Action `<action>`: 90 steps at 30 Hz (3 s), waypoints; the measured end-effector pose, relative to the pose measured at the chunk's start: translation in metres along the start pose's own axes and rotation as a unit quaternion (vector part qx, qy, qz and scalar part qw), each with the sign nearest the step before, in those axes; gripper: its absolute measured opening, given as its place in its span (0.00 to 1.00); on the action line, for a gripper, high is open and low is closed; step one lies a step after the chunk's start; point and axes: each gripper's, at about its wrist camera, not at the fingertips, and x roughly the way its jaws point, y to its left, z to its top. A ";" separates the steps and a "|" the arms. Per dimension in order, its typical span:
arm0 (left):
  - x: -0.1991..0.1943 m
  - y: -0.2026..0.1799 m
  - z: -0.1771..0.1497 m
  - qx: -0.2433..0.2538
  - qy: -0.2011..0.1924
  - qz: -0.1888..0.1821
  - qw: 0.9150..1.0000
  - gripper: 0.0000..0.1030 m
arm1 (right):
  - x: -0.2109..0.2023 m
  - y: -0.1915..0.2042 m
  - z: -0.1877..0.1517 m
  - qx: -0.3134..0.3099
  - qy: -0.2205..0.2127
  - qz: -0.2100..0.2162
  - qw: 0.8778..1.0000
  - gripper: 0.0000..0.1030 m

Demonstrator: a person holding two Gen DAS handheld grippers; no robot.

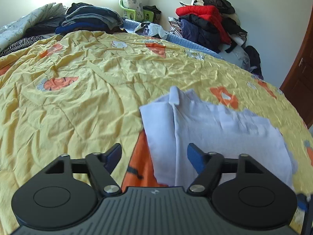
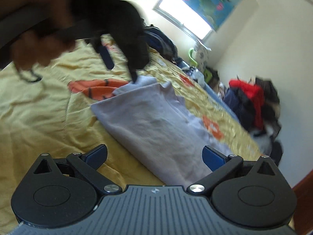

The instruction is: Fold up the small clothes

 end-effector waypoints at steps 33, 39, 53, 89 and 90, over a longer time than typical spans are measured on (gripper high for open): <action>0.103 0.010 0.051 -0.092 0.084 -0.128 0.984 0.44 | 0.060 0.042 0.052 -0.047 -0.006 -0.030 0.998 0.50; 0.107 0.006 0.051 -0.080 0.084 -0.112 0.987 0.13 | 0.063 0.050 0.053 -0.050 0.000 -0.012 0.999 0.15; 0.069 -0.031 0.063 -0.019 0.033 -0.073 0.997 0.11 | 0.029 0.012 0.040 0.036 -0.063 -0.001 0.997 0.08; 0.041 -0.169 0.060 0.124 -0.025 0.019 0.992 0.11 | -0.011 -0.086 -0.024 0.253 -0.071 0.004 0.965 0.07; 0.041 -0.172 0.060 0.125 -0.025 0.018 0.992 0.11 | -0.012 -0.087 -0.026 0.256 -0.070 0.004 0.964 0.07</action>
